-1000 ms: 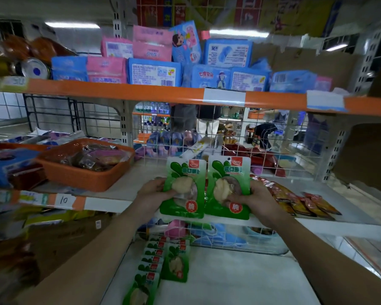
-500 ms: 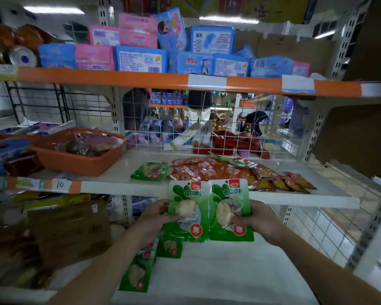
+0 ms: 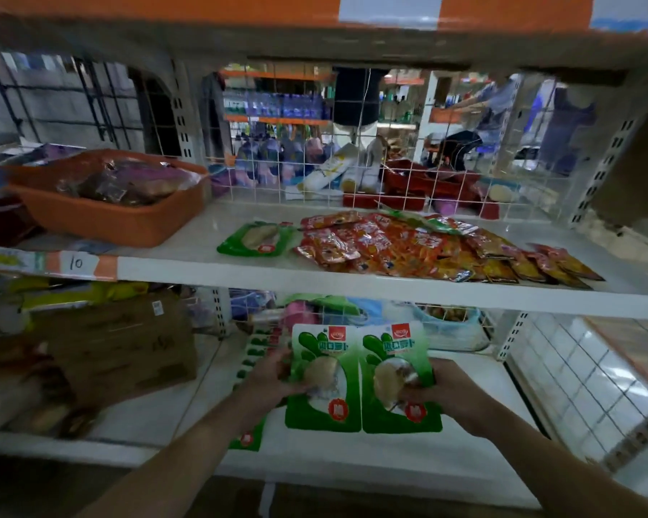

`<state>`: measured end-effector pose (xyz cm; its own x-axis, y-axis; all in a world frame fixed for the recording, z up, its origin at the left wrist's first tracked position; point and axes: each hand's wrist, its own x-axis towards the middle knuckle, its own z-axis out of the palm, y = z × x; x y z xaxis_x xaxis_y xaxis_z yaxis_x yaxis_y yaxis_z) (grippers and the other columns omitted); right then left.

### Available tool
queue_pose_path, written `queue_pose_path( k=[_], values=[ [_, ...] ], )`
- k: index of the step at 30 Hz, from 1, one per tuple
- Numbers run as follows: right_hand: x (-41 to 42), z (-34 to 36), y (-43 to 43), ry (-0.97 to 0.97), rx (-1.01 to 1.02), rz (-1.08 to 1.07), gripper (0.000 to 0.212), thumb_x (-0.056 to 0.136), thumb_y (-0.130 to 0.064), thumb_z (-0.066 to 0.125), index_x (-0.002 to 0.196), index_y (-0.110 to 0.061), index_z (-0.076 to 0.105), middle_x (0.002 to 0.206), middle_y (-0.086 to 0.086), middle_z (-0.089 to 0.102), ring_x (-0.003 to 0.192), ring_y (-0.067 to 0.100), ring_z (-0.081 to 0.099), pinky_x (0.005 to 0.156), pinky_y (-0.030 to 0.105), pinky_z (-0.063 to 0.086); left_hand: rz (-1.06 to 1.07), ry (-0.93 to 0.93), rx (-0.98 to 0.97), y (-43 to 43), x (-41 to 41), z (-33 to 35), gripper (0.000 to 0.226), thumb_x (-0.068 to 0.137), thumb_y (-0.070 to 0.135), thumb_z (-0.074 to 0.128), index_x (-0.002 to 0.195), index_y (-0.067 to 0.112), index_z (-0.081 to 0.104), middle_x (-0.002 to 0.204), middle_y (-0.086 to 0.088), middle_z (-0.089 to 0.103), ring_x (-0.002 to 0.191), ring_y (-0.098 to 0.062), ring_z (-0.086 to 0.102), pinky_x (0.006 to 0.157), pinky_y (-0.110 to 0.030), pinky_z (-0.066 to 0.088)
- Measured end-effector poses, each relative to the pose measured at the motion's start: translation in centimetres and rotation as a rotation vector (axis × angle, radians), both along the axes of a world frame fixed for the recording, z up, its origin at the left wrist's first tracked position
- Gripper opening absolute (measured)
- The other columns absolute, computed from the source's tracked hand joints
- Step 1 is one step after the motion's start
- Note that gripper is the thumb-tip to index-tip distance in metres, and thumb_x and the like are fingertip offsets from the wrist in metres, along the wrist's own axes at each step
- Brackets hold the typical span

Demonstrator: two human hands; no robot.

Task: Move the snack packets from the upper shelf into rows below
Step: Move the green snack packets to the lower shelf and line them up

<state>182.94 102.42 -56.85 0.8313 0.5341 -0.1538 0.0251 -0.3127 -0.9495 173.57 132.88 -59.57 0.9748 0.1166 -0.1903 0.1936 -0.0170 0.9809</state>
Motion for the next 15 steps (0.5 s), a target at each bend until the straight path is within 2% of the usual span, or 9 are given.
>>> queue_pose_path(
  k=[3, 5, 6, 8, 11, 15],
  values=[
    [1.3, -1.8, 1.4, 0.012, -0.037, 0.002, 0.036, 0.074, -0.003, 0.083, 0.107, -0.013, 0.073, 0.1, 0.003, 0.077, 0.097, 0.017, 0.073, 0.083, 0.031, 0.059, 0.017, -0.015, 0.008, 1.1, 1.5, -2.4, 0.098, 0.054, 0.017, 0.096, 0.139, 0.034, 0.049, 0.135, 0.004, 0.061, 0.116, -0.014, 0.064, 0.094, -0.045, 0.057],
    [2.5, -3.1, 2.6, 0.014, -0.062, 0.0, 0.033, 0.074, -0.005, 0.083, 0.104, -0.015, 0.074, 0.096, -0.001, 0.078, 0.092, 0.013, 0.074, 0.076, 0.024, 0.058, -0.018, -0.057, 0.063, 1.8, 2.6, -4.0, 0.112, 0.057, 0.016, 0.096, 0.145, 0.05, 0.036, 0.15, 0.016, 0.04, 0.13, -0.014, 0.051, 0.097, -0.039, 0.055],
    [3.1, -3.8, 3.3, 0.017, -0.071, 0.001, 0.032, 0.074, -0.004, 0.083, 0.102, -0.016, 0.074, 0.095, -0.002, 0.078, 0.09, 0.012, 0.074, 0.074, 0.022, 0.057, -0.031, -0.066, 0.1, 2.1, 3.2, -4.7, 0.113, 0.061, 0.014, 0.094, 0.146, 0.055, 0.032, 0.152, 0.02, 0.03, 0.133, -0.013, 0.044, 0.096, -0.032, 0.055],
    [4.5, -5.4, 4.6, 0.025, -0.086, -0.004, 0.033, 0.073, -0.005, 0.084, 0.102, -0.018, 0.075, 0.094, -0.003, 0.078, 0.089, 0.012, 0.074, 0.072, 0.021, 0.057, -0.049, -0.049, 0.163, 2.8, 4.4, -5.7, 0.102, 0.069, 0.01, 0.089, 0.146, 0.052, 0.034, 0.149, 0.02, 0.026, 0.129, -0.01, 0.041, 0.09, -0.02, 0.054],
    [6.8, -7.7, 6.3, 0.031, -0.106, -0.017, 0.034, 0.073, -0.004, 0.083, 0.103, -0.017, 0.075, 0.093, -0.003, 0.078, 0.089, 0.012, 0.074, 0.07, 0.02, 0.057, -0.061, 0.009, 0.301, 4.8, 6.7, -8.2, 0.082, 0.075, 0.021, 0.086, 0.141, 0.047, 0.045, 0.151, 0.013, 0.037, 0.133, -0.014, 0.041, 0.103, -0.029, 0.047],
    [10.3, -10.6, 8.6, 0.045, -0.144, -0.002, 0.034, 0.074, -0.003, 0.081, 0.104, -0.017, 0.074, 0.095, -0.002, 0.078, 0.089, 0.012, 0.074, 0.075, 0.026, 0.057, -0.086, 0.058, 0.41, 8.4, 9.7, -12.0, 0.079, 0.067, 0.038, 0.09, 0.133, 0.056, 0.049, 0.149, 0.013, 0.045, 0.132, -0.013, 0.048, 0.105, -0.031, 0.048]
  ],
)
